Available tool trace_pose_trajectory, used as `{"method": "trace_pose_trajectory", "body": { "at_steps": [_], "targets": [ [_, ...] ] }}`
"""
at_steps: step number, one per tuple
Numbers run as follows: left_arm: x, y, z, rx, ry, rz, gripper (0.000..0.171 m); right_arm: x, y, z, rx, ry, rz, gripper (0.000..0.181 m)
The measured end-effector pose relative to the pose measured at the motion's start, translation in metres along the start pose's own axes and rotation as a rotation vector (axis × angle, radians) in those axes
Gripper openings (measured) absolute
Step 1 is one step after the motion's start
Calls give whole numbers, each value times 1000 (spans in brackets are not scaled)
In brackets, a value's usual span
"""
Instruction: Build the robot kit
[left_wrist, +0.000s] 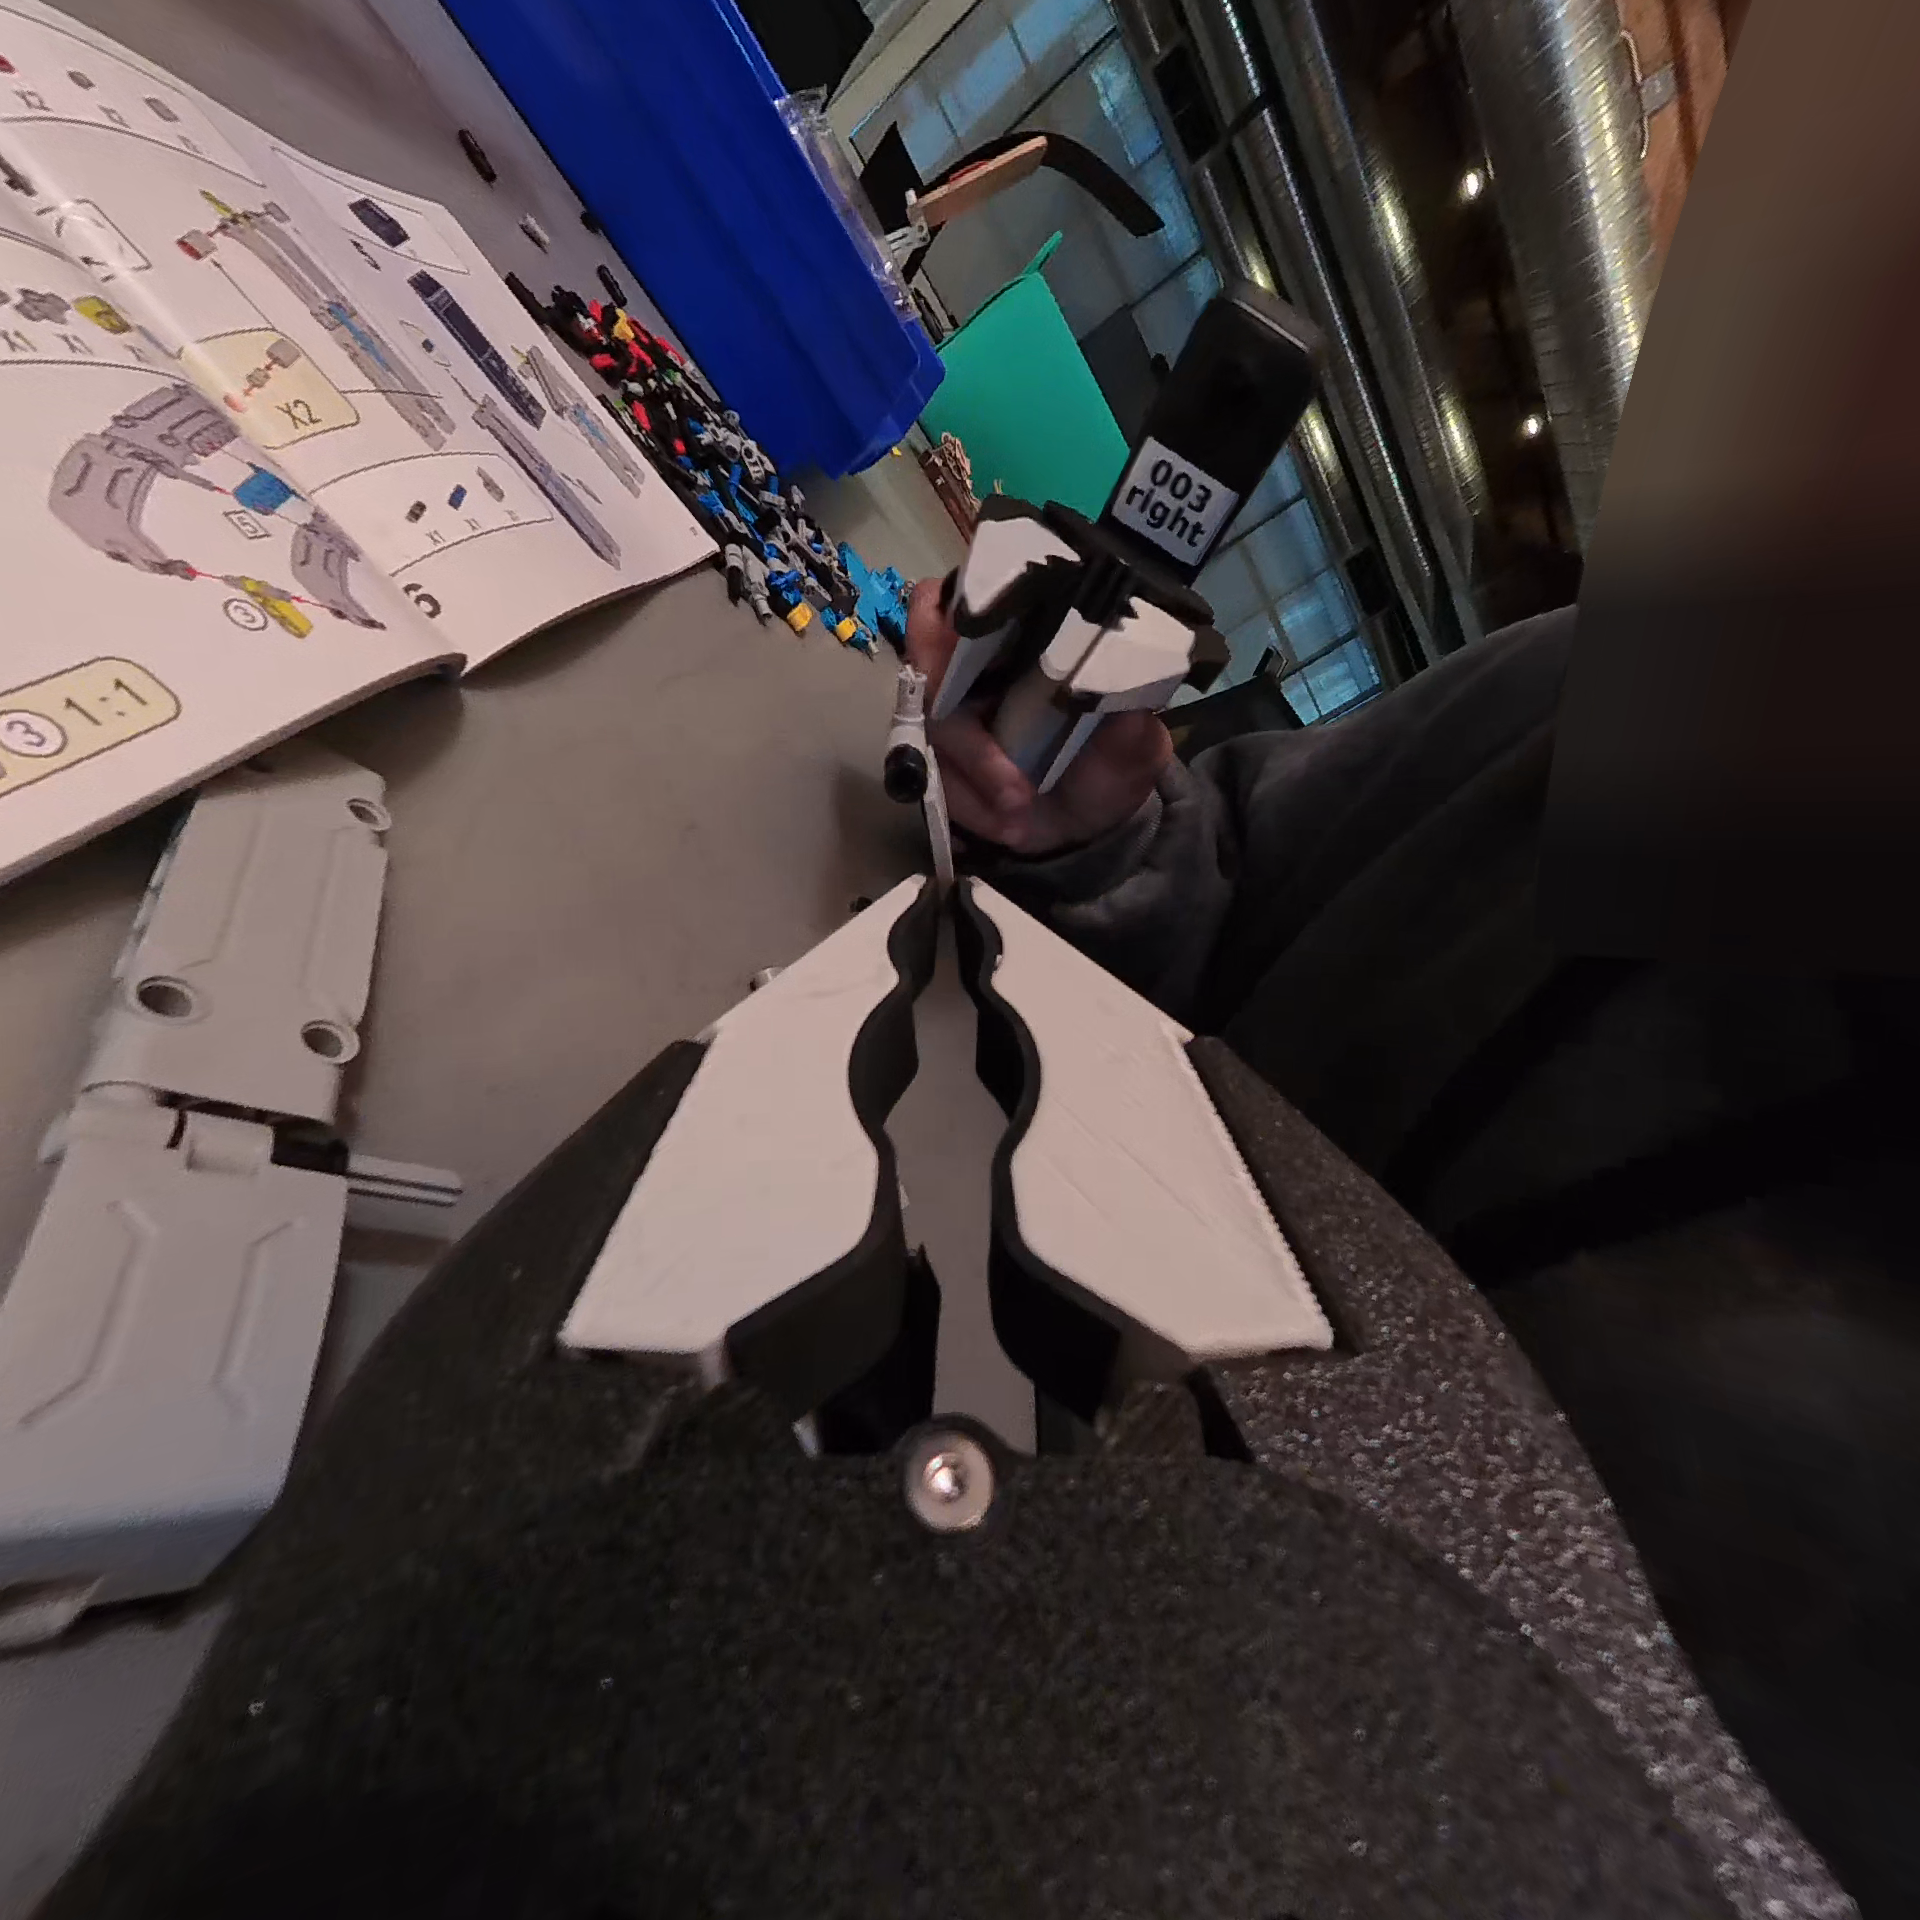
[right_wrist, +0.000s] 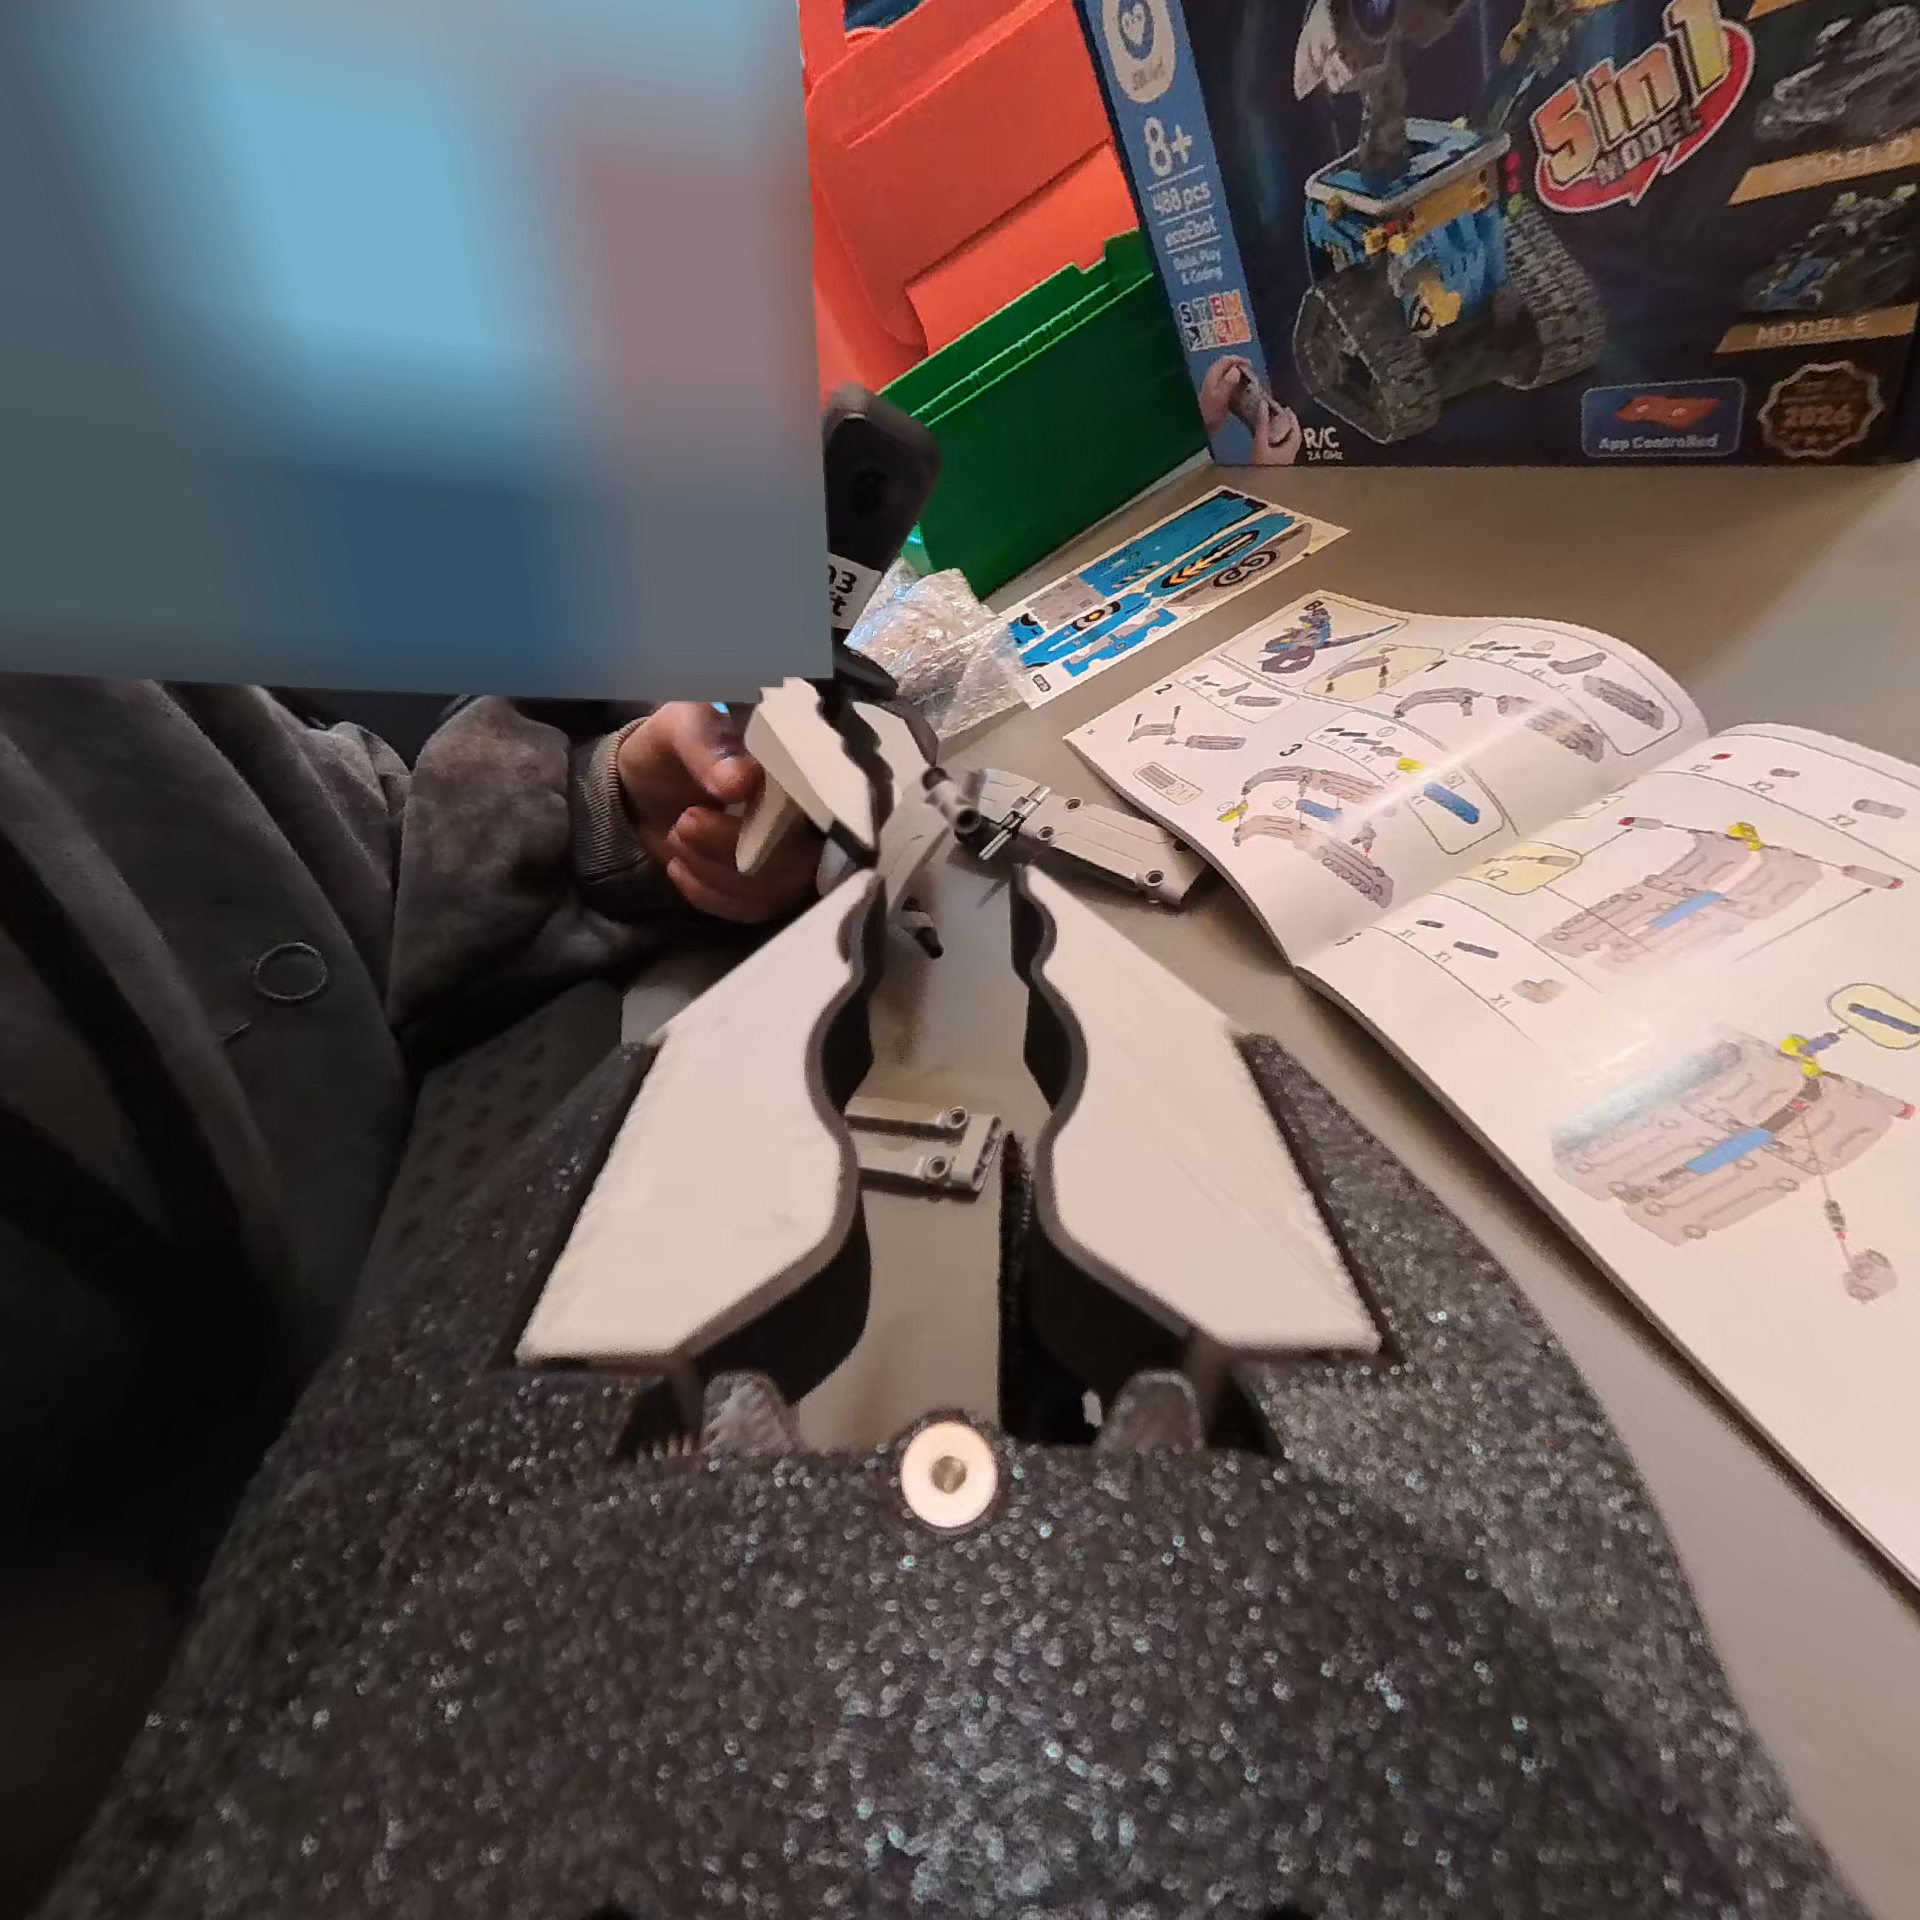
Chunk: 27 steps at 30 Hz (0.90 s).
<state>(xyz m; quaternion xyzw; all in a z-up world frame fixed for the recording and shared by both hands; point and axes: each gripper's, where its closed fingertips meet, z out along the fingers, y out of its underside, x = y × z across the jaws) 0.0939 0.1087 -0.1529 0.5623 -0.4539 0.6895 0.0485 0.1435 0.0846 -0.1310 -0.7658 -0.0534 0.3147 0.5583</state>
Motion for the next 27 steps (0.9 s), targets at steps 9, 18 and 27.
{"method": "trace_pose_trajectory", "body": {
  "at_steps": [9, 18, 27],
  "targets": [
    [0, 7, 5, -37, -22, 25, 1, -9, 2, -1, -22, -19, -20, 21],
    [11, 11, 9, -50, 4, 73, 1, -11, 7, 20, -35, -70, 92, 34],
    [44, 16, 16, -58, 35, 371, 2, -46, -10, 14, 22, -339, 309, 39]
  ]
}}
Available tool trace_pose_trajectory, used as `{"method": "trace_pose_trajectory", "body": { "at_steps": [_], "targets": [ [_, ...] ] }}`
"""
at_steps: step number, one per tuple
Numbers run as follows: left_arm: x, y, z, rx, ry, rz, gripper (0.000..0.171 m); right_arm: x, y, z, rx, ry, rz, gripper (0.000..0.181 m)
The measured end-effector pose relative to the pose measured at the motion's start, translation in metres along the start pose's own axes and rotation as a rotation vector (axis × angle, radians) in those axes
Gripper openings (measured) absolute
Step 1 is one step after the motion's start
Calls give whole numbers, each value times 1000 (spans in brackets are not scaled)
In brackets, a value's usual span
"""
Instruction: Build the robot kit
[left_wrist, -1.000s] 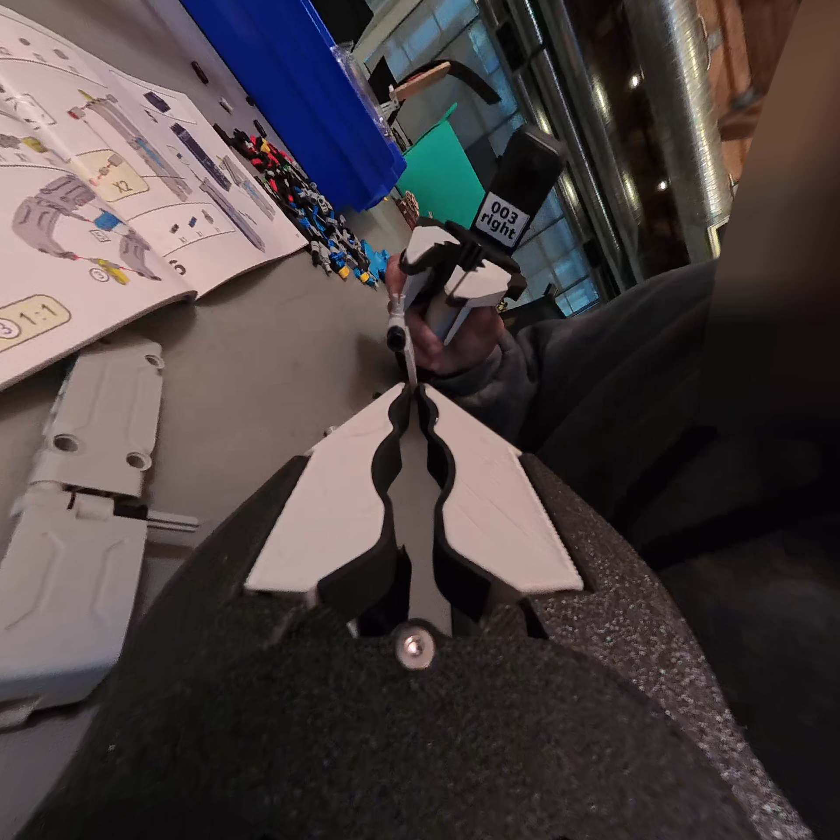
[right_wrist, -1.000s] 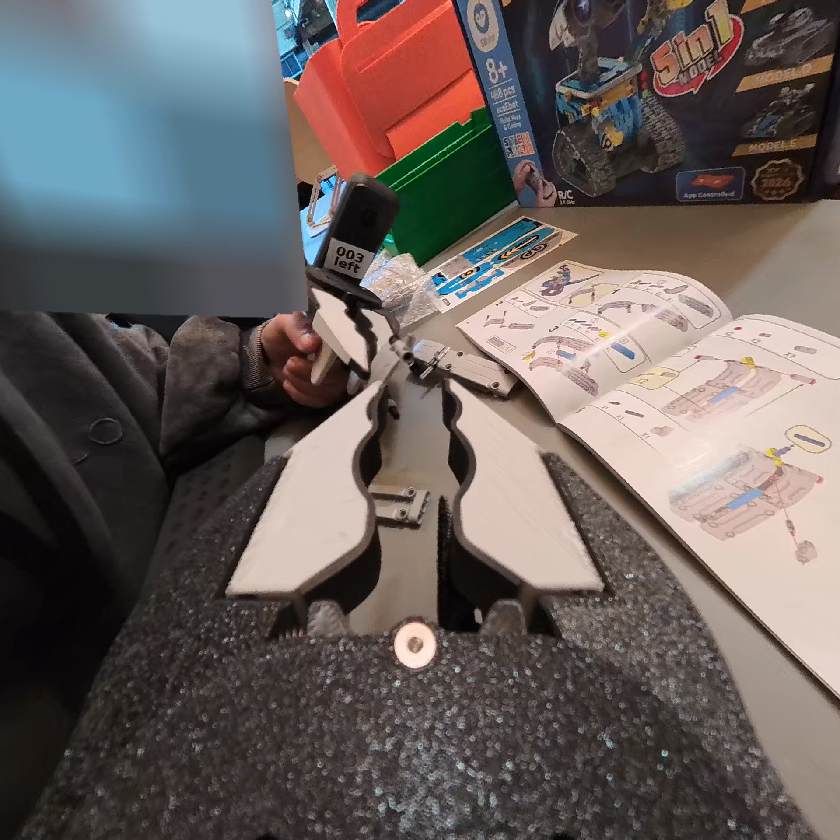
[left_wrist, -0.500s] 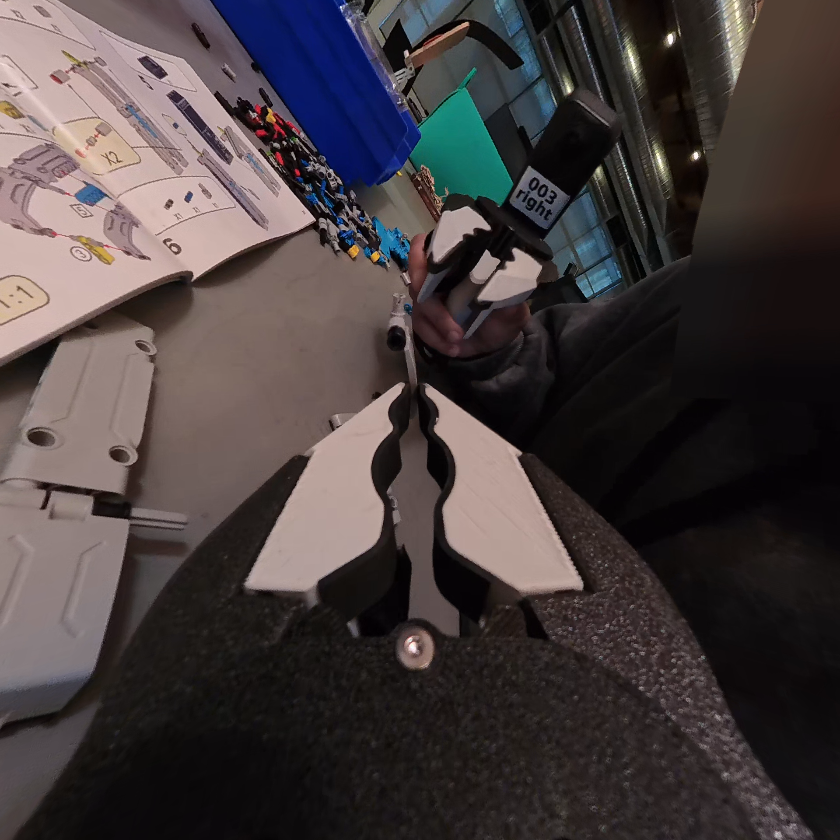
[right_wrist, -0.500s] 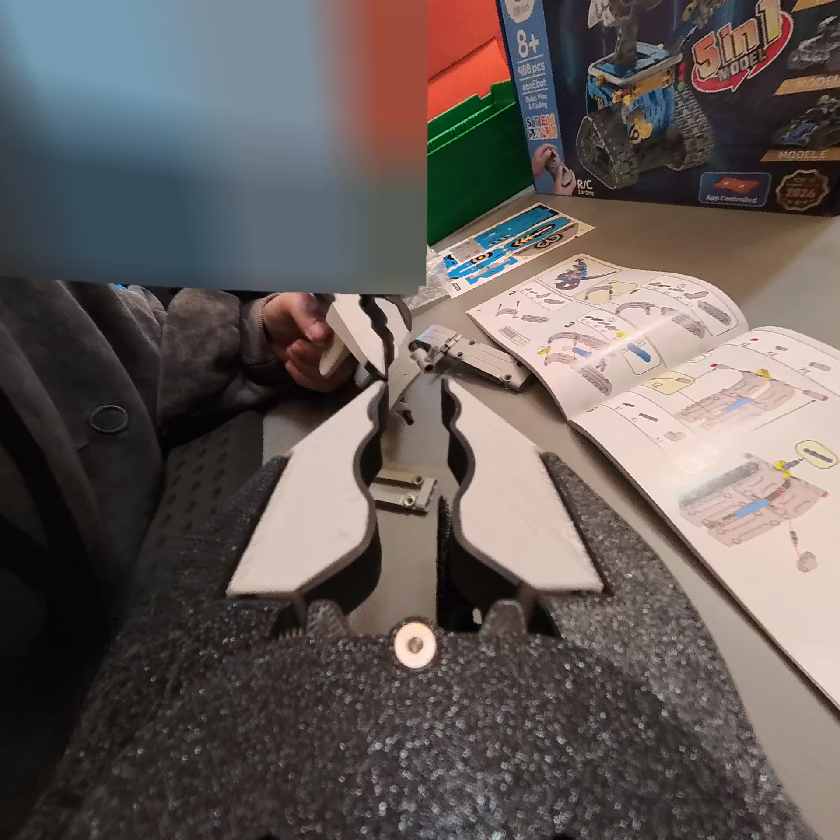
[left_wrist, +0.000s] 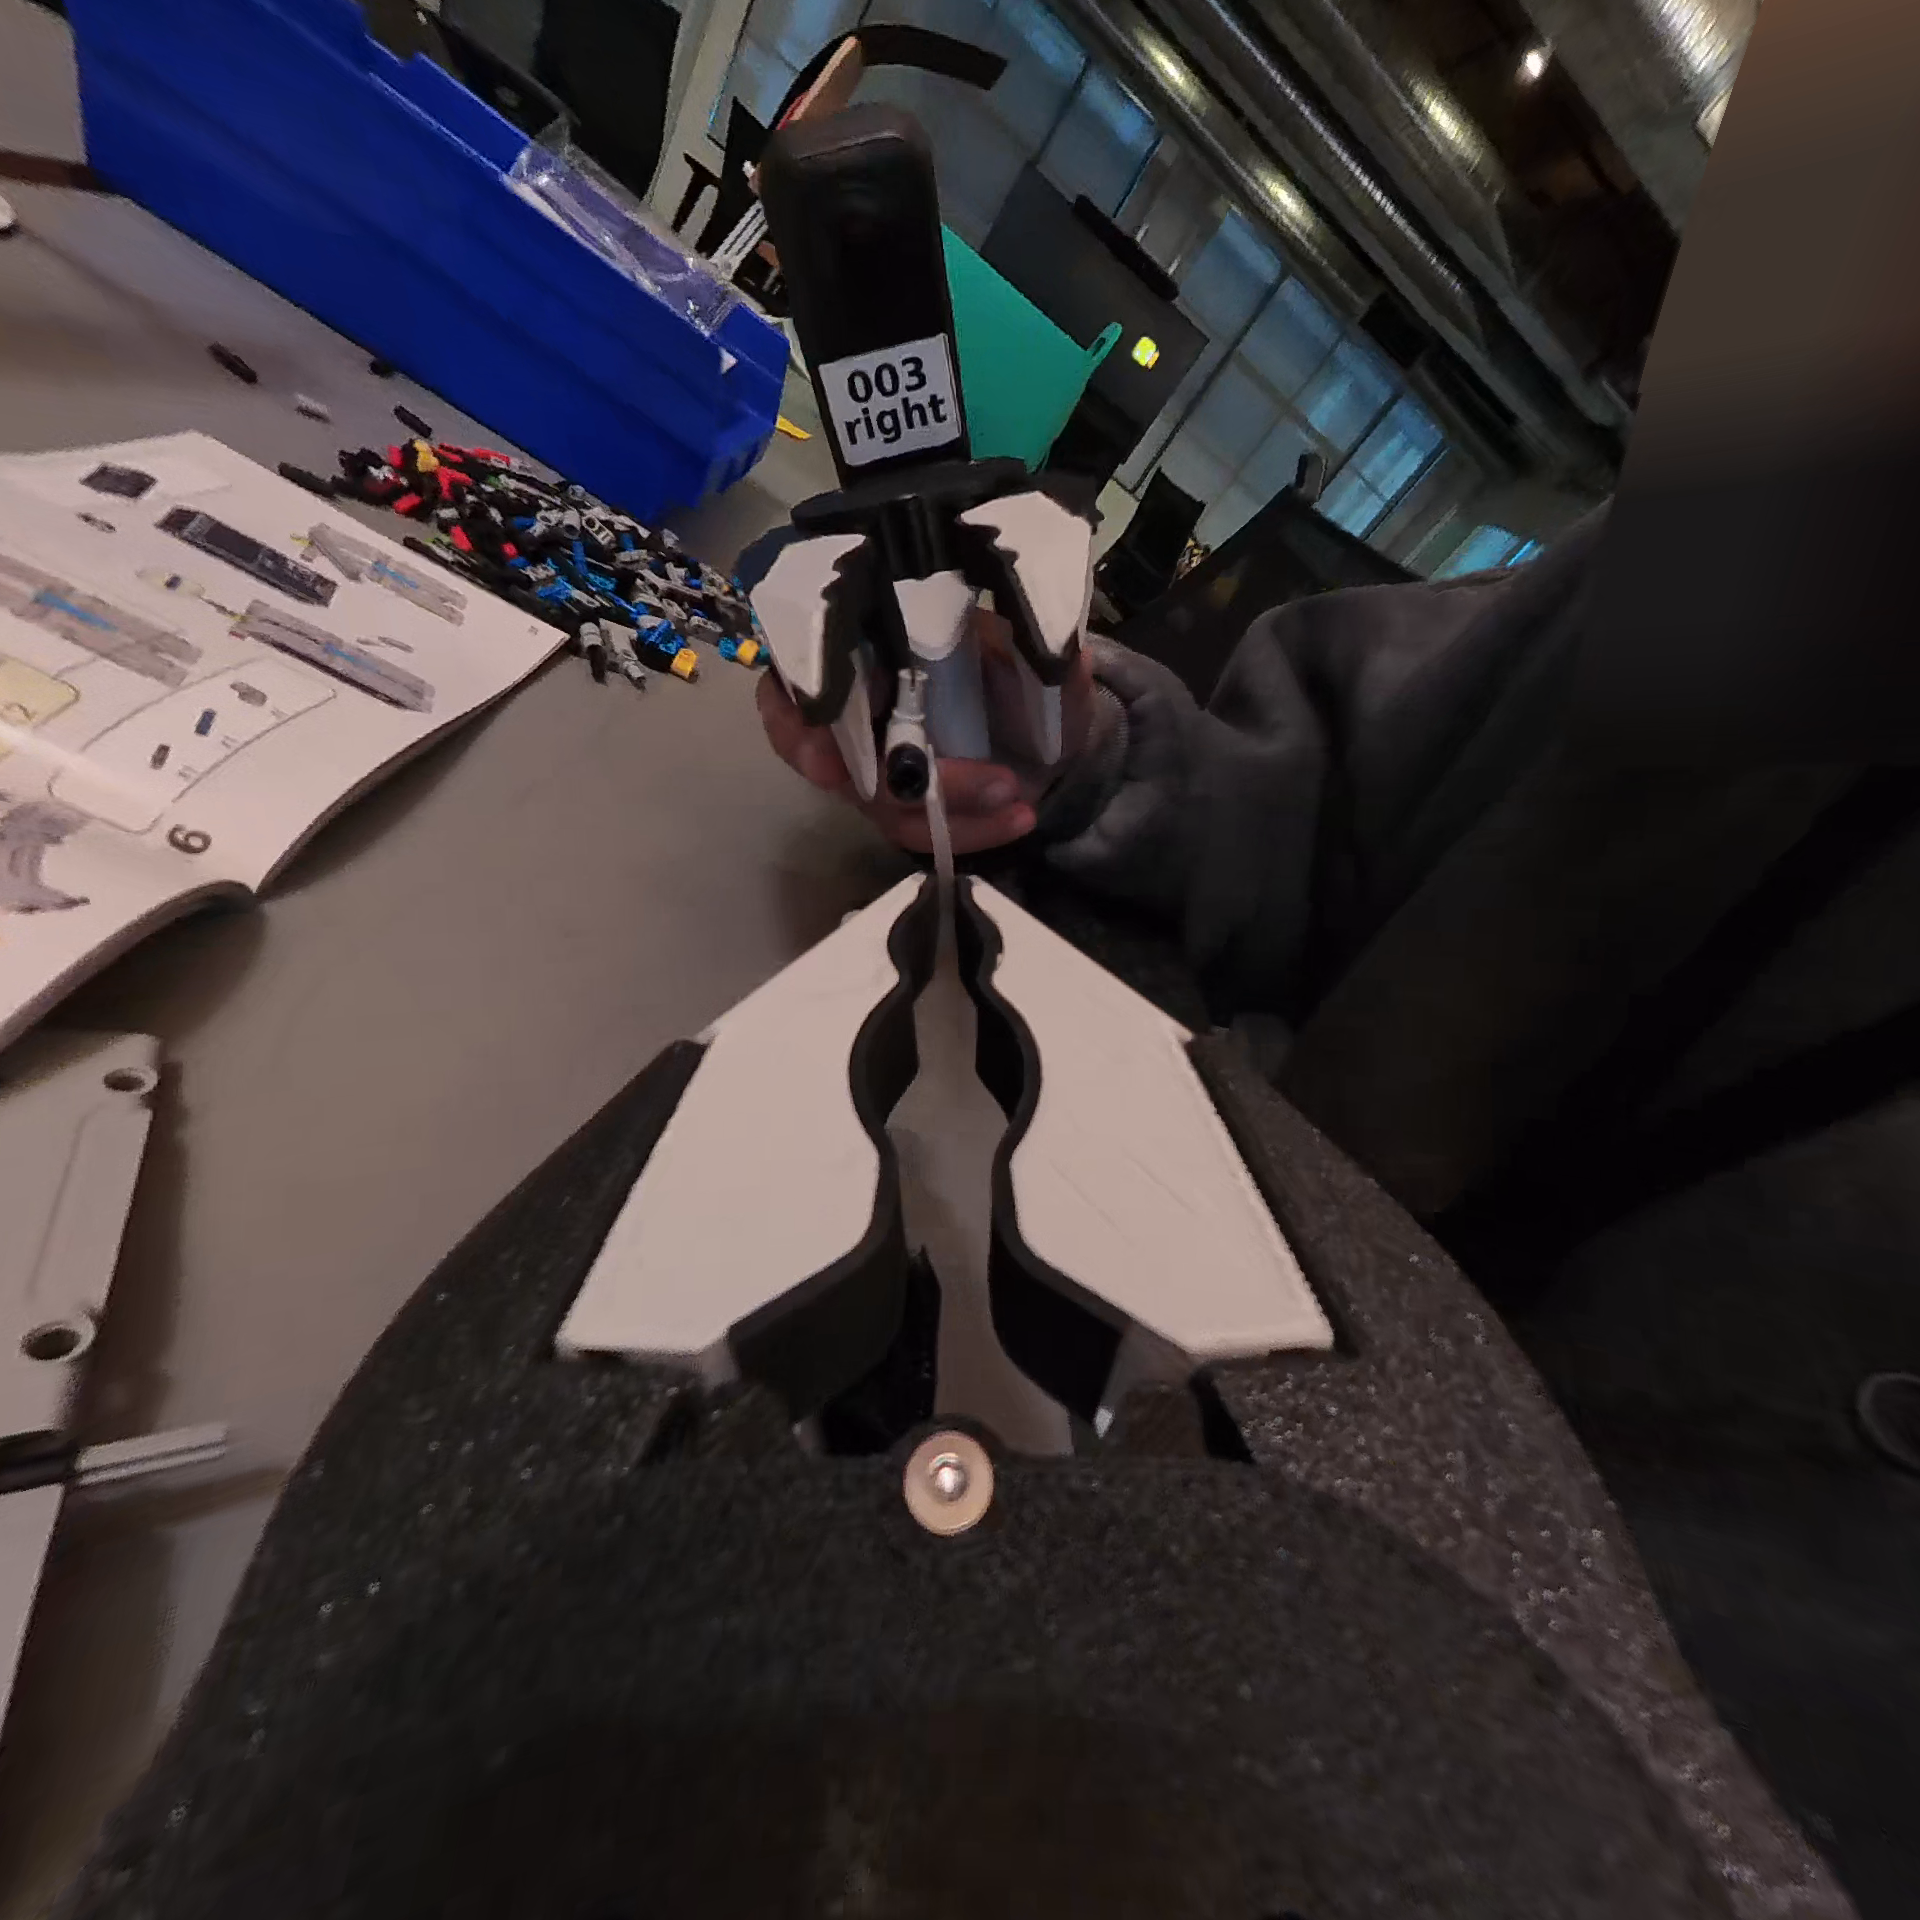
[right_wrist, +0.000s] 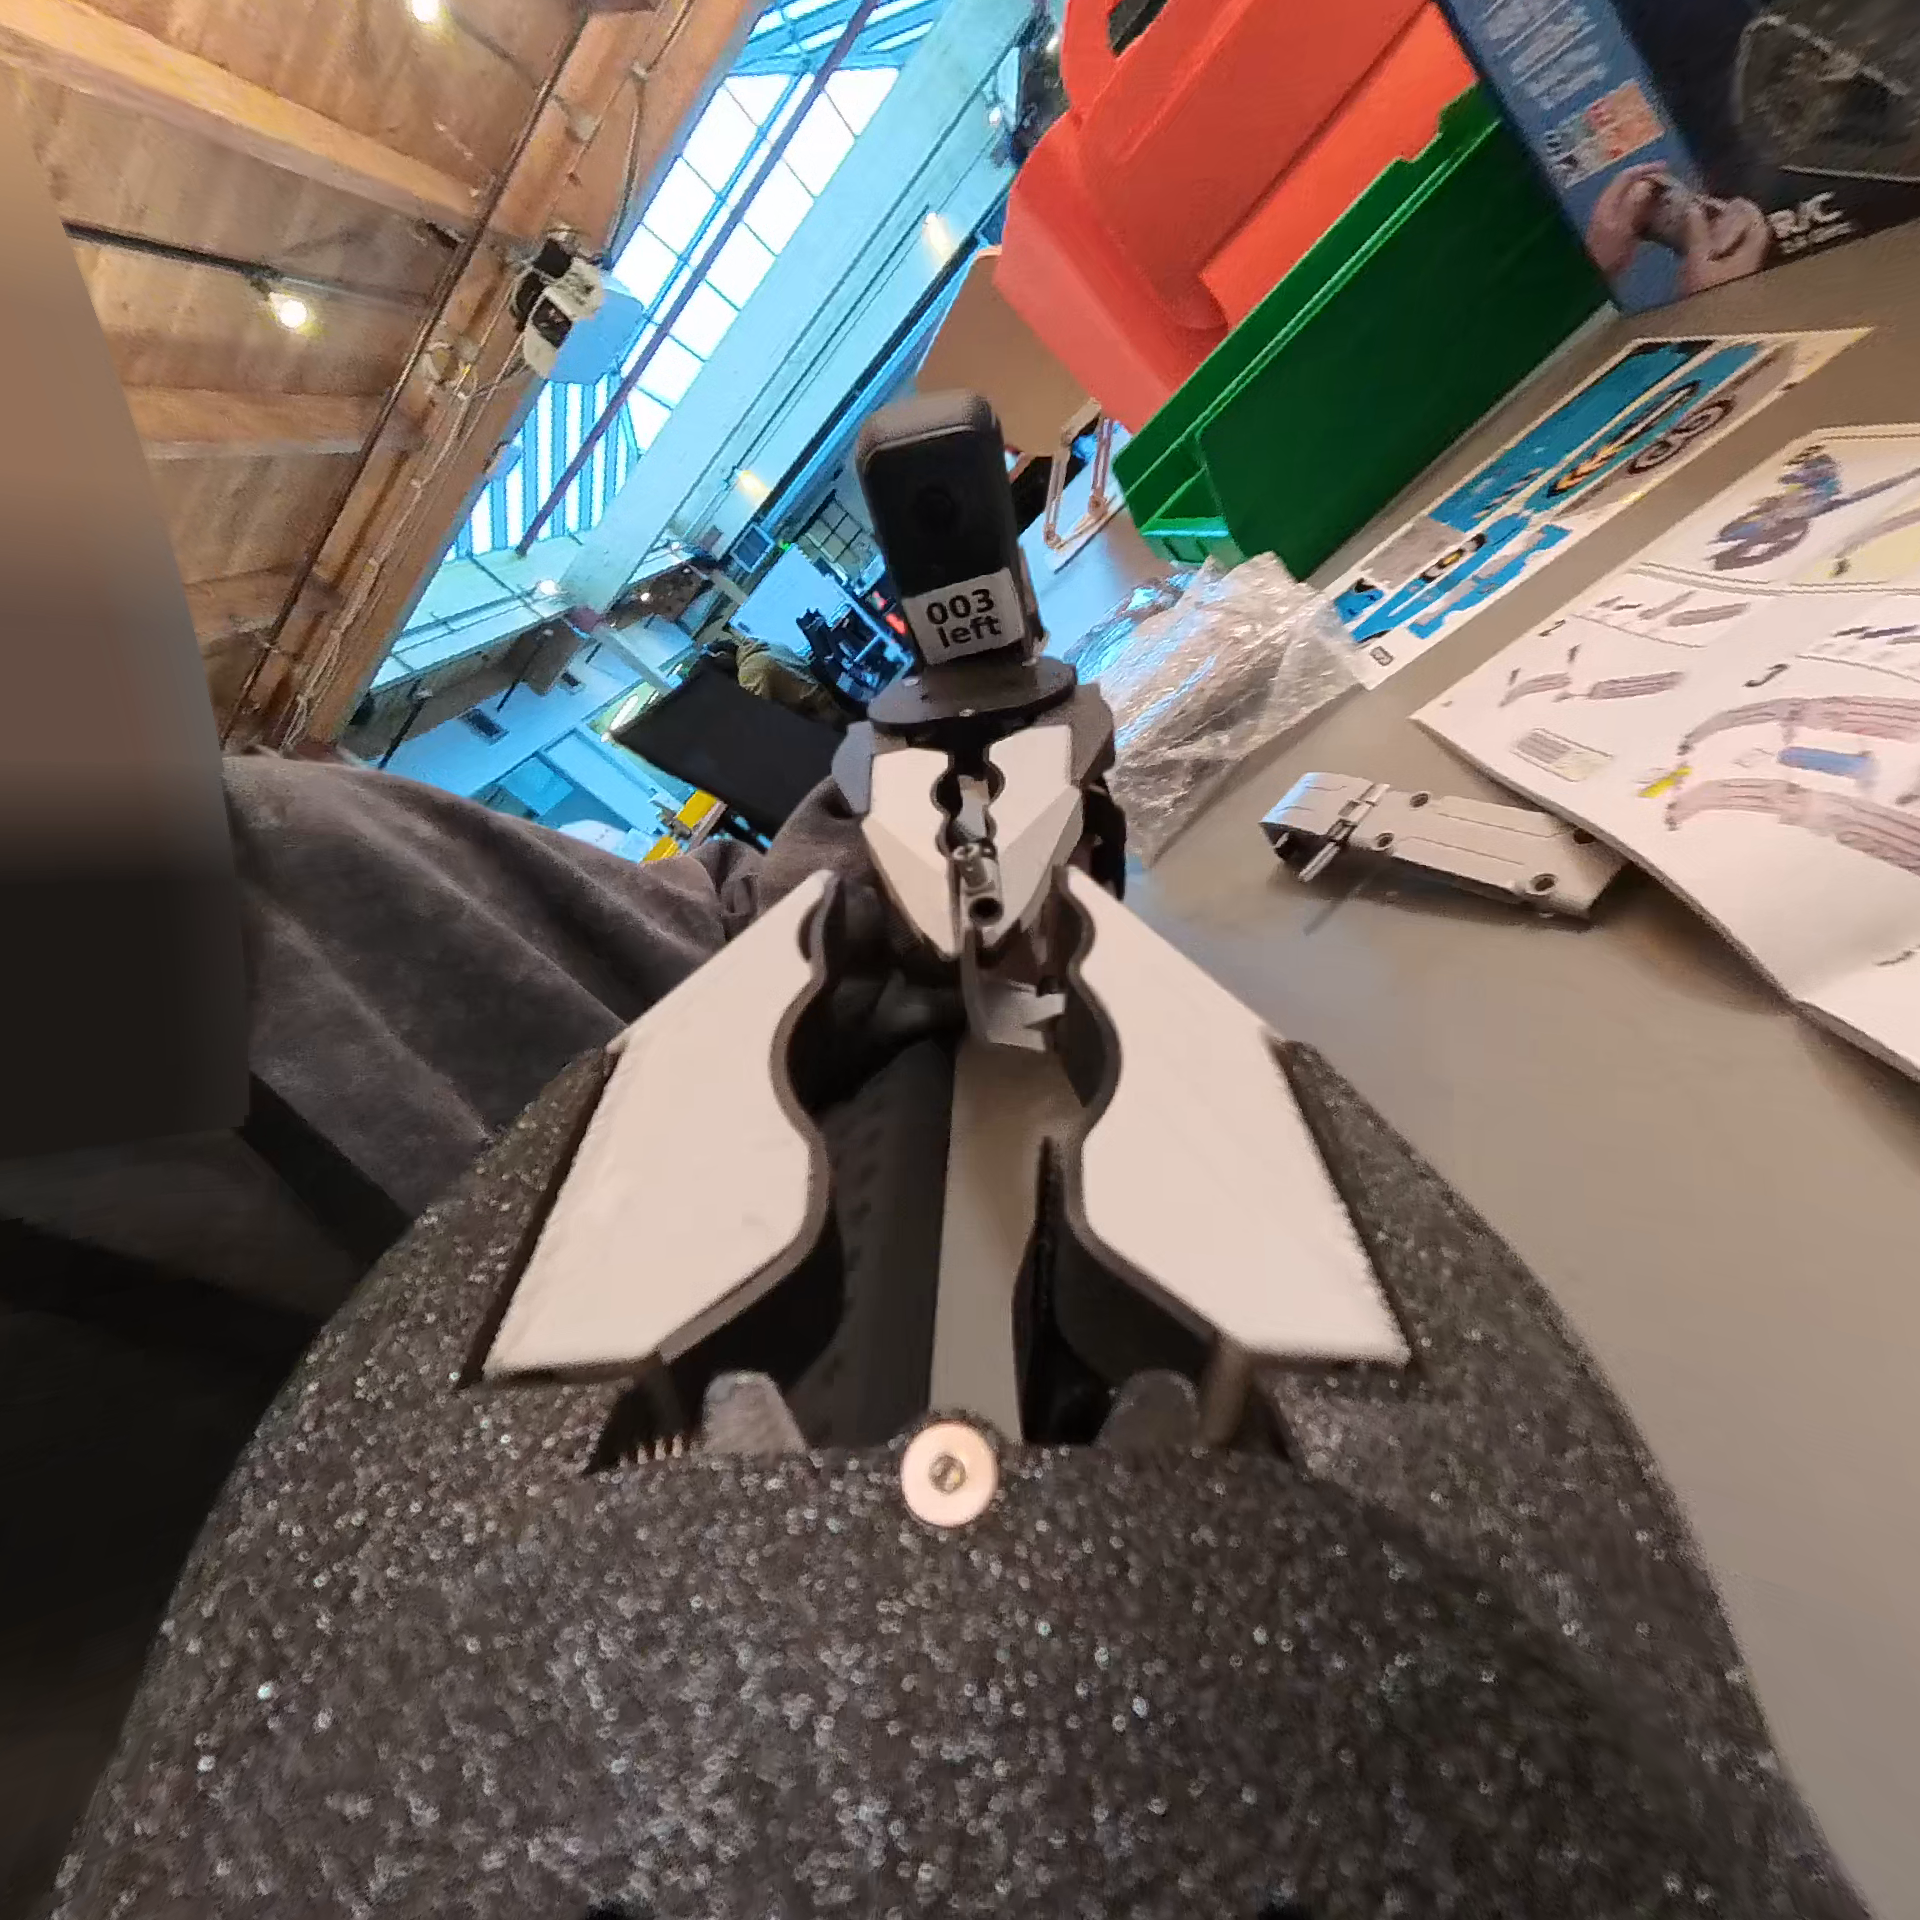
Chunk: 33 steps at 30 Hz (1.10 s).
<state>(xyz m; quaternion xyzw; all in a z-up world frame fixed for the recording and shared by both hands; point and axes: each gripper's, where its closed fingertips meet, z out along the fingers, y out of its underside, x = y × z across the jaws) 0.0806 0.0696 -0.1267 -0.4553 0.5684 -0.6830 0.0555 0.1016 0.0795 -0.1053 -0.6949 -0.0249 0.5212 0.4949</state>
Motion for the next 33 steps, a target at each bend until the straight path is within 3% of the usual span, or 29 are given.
{"method": "trace_pose_trajectory", "body": {
  "at_steps": [5, 9, 18, 33],
  "targets": [
    [13, 1, 3, -8, 31, 79, 2, -4, 10, 5, -39, -4, -2, 37],
    [16, 5, 6, -36, 36, 99, 2, -13, 14, 7, -61, -54, -4, 9],
    [20, 12, 9, -74, 31, 160, 2, -15, 19, 8, -100, -131, 116, 6],
    [16, 17, 11, -105, 19, 146, 2, -11, 19, 4, -109, -111, 88, 4]
  ]
}}
